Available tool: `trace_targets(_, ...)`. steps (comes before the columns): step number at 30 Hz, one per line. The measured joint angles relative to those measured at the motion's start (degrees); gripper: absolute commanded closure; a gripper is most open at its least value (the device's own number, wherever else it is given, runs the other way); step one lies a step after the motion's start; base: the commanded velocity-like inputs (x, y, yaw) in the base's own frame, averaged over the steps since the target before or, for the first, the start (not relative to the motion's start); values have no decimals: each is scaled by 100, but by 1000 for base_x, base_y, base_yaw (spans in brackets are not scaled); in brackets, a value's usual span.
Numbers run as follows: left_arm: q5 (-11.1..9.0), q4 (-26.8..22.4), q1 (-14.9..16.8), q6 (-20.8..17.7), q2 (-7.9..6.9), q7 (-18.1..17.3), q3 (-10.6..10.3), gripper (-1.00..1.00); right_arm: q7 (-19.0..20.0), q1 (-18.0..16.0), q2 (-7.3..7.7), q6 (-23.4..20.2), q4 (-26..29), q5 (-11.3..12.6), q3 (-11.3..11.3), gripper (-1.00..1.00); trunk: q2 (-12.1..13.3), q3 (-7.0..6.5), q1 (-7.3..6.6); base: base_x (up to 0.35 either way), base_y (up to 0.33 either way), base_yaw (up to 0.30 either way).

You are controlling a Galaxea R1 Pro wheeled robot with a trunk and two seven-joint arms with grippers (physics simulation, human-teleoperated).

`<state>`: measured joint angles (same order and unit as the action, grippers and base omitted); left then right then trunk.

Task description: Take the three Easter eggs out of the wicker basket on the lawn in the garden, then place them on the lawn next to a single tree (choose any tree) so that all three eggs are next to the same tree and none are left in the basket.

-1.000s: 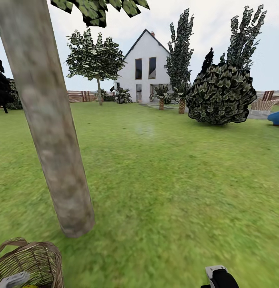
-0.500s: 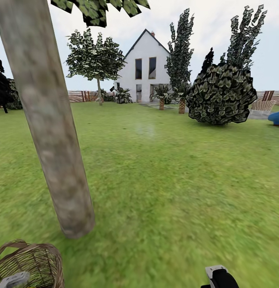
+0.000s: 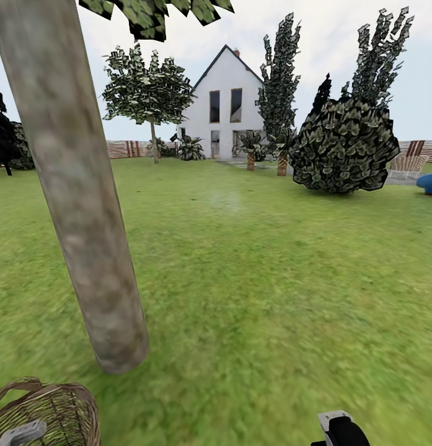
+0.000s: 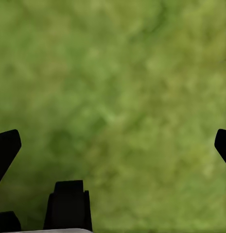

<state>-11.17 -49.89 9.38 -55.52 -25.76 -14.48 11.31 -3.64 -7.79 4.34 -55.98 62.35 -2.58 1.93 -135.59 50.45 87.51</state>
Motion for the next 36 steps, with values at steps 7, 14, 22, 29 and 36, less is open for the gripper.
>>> trace_targets(7,1,-2,0,1,-8,0,19,-100,0,0,0,-6,0,5,6,-100,-239,107,131,0,0,0)
trace_targets(14,2,-8,0,0,-22,-37,415,-100,1,0,7,-7,0,8,2,-100,-520,233,285,0,0,0)
trace_targets(22,1,-9,0,0,-35,-87,447,-100,0,0,0,-6,0,6,0,-100,-764,385,423,0,0,0)
trace_targets(29,3,-9,0,1,-47,-88,489,-100,1,0,0,-4,0,8,0,-100,-774,540,441,0,0,0)
trace_targets(36,1,-9,0,1,-62,-88,937,-100,1,0,0,-6,0,8,0,-100,-783,695,459,0,0,0)
